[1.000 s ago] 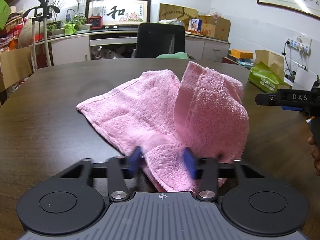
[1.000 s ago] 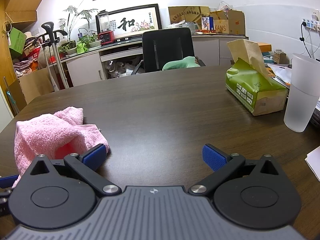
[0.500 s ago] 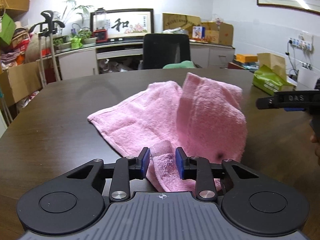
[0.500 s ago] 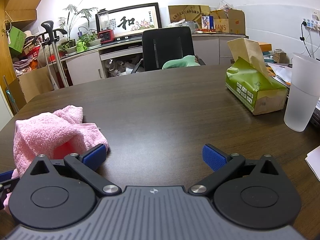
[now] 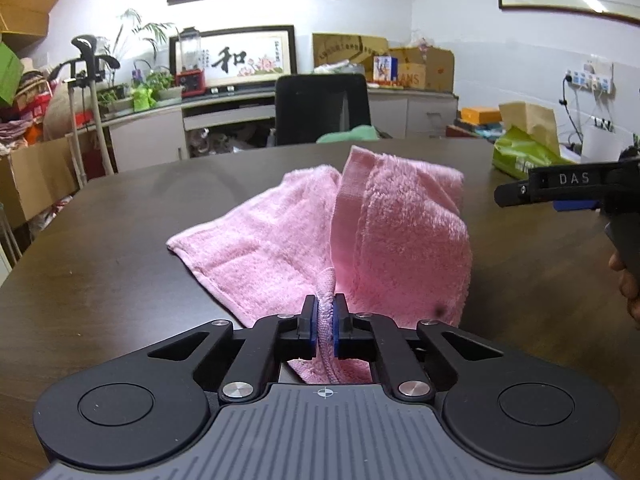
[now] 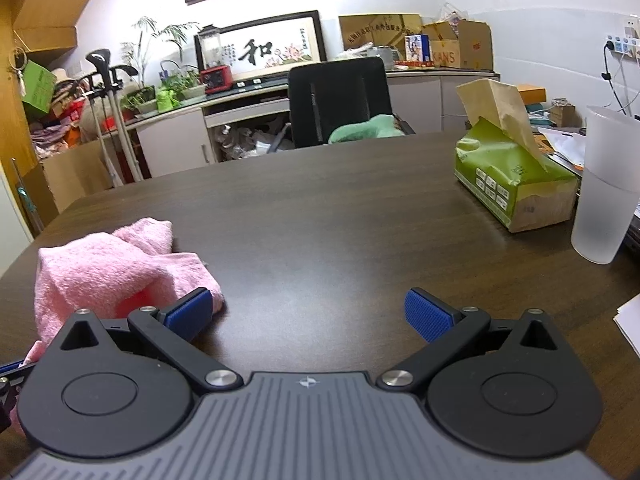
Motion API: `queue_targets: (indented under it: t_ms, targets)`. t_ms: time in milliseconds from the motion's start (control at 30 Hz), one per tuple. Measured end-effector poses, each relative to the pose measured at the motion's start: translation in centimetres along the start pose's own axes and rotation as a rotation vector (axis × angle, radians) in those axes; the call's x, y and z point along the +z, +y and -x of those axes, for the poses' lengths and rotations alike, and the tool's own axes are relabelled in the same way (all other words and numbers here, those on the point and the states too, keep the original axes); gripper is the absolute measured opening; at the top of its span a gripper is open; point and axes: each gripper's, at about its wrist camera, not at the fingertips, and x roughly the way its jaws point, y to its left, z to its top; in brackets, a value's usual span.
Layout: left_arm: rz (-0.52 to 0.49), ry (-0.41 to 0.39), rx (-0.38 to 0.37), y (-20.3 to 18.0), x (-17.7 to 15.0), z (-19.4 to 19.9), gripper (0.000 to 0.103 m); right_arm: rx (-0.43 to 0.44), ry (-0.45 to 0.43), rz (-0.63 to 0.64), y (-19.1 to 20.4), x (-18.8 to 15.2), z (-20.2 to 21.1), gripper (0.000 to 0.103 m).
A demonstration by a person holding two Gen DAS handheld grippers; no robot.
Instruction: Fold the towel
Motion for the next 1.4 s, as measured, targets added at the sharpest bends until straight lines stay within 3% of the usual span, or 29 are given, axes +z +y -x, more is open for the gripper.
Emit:
queue_targets:
  t_ms: [167, 300, 400, 500, 567, 700, 800, 900, 1033, 1133, 1300, 1400]
  targets:
    - [0.08, -0.112, 0.046, 1.8, 0.8, 2.5, 0.006, 0.05, -0.006, -0.002, 0.0, 0.1, 0.1, 0.103]
    - [0.164, -0.21, 0.147, 4.8, 1.2, 4.6, 0.006, 0.136, 0.003, -0.011, 0.1, 0.2, 0.1, 0.103]
    - [0.198, -0.247, 0.181, 7.1, 1.2, 5.8, 0.006, 0.207, 0.012, -0.001, 0.5, 0.1, 0.0, 0.103]
    - [0.177, -0.248, 0.2, 8.9, 0.8, 6.4, 0.006, 0.223, 0.013, 0.041, 1.2, 0.0, 0.0, 0.103]
    - [0.148, -0.245, 0.203, 9.6, 0.5, 6.5, 0.006, 0.228, 0.013, 0.063, 1.7, -0.1, -0.1, 0.103]
    - [0.043, -0.19, 0.118, 11.1, -0.5, 6.1, 0.006, 0.313, 0.033, 0.009, 1.4, -0.1, -0.4, 0.103]
    - [-0.029, -0.17, 0.131, 11.0, -0.7, 5.5, 0.007, 0.388, 0.051, -0.065, 0.8, 0.2, -0.9, 0.103]
    - [0.002, -0.118, 0.1, 11.4, -0.4, 4.4, 0.007, 0.436, 0.055, -0.127, 0.7, 1.4, -1.6, 0.103]
    - [-0.004, -0.081, 0.091, 10.8, -0.4, 4.0, 0.007, 0.363, 0.058, -0.047, 2.7, 3.3, -3.2, 0.103]
    - [0.004, -0.065, 0.087, 10.9, -0.5, 4.0, 0.007, 0.358, 0.097, -0.034, 4.5, 3.8, -5.0, 0.103]
    - [0.052, -0.003, 0.113, 12.3, -1.2, 3.4, 0.008, 0.393, 0.19, -0.163, 5.2, 4.5, -8.7, 0.099]
    - [0.072, 0.023, 0.118, 12.8, -1.6, 3.5, 0.008, 0.422, 0.231, -0.178, 5.1, 4.0, -9.5, 0.095]
